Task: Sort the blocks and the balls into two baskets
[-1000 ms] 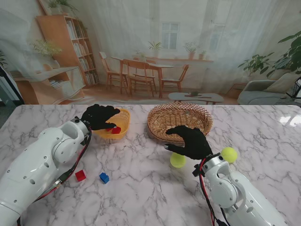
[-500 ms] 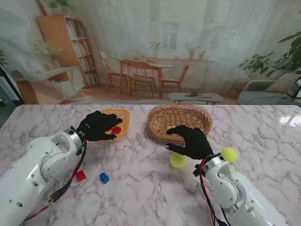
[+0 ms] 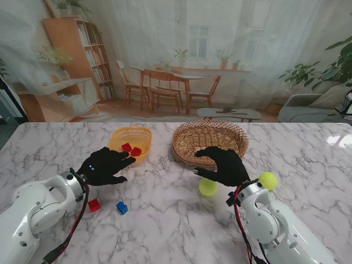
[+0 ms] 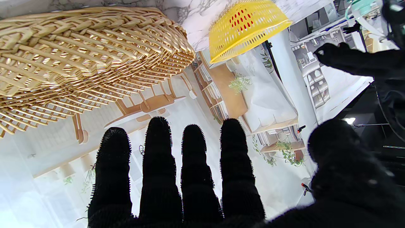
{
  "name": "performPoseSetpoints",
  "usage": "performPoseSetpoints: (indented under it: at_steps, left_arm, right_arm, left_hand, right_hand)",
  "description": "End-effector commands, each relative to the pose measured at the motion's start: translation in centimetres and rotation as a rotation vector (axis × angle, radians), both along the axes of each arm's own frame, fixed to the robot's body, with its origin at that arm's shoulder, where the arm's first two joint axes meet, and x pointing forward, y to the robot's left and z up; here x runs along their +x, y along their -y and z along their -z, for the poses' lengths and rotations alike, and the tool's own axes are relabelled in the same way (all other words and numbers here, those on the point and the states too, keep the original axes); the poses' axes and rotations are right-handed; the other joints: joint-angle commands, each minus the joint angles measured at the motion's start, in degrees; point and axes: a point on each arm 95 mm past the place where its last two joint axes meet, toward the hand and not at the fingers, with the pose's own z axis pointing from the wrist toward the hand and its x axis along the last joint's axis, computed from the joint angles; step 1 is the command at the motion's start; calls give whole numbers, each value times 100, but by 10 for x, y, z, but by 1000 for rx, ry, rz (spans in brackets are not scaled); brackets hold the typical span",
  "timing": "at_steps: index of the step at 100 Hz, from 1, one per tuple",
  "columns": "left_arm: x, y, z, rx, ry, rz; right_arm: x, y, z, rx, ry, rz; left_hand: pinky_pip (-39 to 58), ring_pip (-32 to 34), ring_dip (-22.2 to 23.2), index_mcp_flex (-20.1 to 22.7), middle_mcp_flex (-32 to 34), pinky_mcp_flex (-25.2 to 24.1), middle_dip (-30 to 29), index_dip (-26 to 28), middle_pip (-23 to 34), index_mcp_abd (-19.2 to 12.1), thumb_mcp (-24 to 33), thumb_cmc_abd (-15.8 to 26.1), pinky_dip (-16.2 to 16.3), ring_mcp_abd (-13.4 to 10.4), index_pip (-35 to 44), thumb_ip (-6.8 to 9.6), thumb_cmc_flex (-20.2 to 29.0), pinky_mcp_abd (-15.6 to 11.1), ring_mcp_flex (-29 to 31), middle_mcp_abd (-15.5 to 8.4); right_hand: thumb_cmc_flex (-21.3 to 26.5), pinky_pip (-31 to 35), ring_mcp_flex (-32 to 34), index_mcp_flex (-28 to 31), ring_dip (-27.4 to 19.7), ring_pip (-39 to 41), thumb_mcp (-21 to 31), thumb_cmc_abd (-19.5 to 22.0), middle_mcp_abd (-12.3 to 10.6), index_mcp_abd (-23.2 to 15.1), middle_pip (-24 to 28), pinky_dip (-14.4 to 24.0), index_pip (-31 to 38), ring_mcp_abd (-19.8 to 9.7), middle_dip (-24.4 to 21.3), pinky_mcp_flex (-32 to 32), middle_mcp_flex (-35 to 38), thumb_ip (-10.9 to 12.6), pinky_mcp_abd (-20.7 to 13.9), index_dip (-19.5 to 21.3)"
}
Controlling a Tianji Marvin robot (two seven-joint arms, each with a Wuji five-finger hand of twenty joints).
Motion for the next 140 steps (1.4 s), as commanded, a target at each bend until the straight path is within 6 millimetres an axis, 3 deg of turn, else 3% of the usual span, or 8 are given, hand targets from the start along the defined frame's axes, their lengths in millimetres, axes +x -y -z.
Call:
performPoseSetpoints:
  at_steps: [1,21,44,55,72,87,98,140]
  left_arm:
    - [-8,-2,6,38,-44,11]
    - [-16,-8,12,79,-91,19]
    - [-13,-15,18,114,-151,17]
    - [-13,-15,22,101,-154,37]
    - [-18,-13,25,76,-174,74]
    - [-19,-17,26,72,-179,65]
    - [-20,-19,28,88,-202,59]
    - [-27,-20,39,121,-287,73]
  right_arm:
    - [-1,1,3,-4,-6,3]
    - [-1,1,3,-4,-6,3]
    - [-1,1,3,-8,-10,1]
    - [0,0,3,-8,-11,2]
    - [0,-1,4,-10,-14,2]
    - [1,-1,5,-14,-16,1]
    - [2,-1,5,-19,-18,1]
    - [3,0,6,-20,-20,5]
  left_hand:
    - [-61,-181,-44,-29,-11,-40,-105,-34,-177,145,-168,177,2,171,-155,-144,-202,170,-5,136]
    - [-114,-235,-91,-289,-261,-10,-629,-286,-757,241,-80,-446,42,153,-448,-150,-696,161,57,393]
    - [-137,-319,-233,-953,-846,148,-1267,-905,-1172,-610,3,-978,37,-2,-850,-144,-606,-56,117,442]
    - [-4,-192,-180,-761,-540,393,-1229,-919,-1034,-715,116,-1081,87,-128,-723,-110,-363,-198,358,297]
    - [209,-87,-108,-361,-83,700,-888,-687,-472,-514,290,-1059,56,-255,-121,-88,-140,-340,678,-21]
    - [372,22,30,-50,215,822,-521,-313,75,-648,378,-955,76,-310,295,-105,29,-432,830,-485]
    - [393,28,74,100,304,844,-445,-95,125,-798,384,-926,75,-316,531,-114,80,-452,866,-653]
    - [382,56,188,164,345,842,-441,-9,68,-884,302,-981,62,-334,572,-126,28,-441,911,-747]
  right_hand:
    - [44,27,99,159,58,109,-57,258,23,-189,-59,44,37,-15,42,-33,62,145,37,121]
    - [43,29,93,155,58,107,-55,256,26,-184,-61,45,33,-19,42,-31,59,145,36,120]
    - [32,25,95,152,57,106,-55,247,14,-189,-64,44,31,-21,40,-34,55,144,35,120]
    - [28,27,91,152,56,102,-53,239,15,-192,-64,45,31,-22,41,-30,56,143,37,120]
    - [31,27,97,149,57,104,-48,222,22,-188,-63,45,31,-16,41,-29,56,142,42,121]
    - [28,25,104,148,58,106,-40,159,6,-187,-61,45,33,-13,41,-30,59,143,38,122]
    - [17,23,101,145,56,103,-20,141,12,-185,-63,44,35,-16,40,-30,57,144,38,122]
    - [-16,14,101,148,56,102,40,127,11,-192,-60,42,39,-15,38,-36,53,137,39,122]
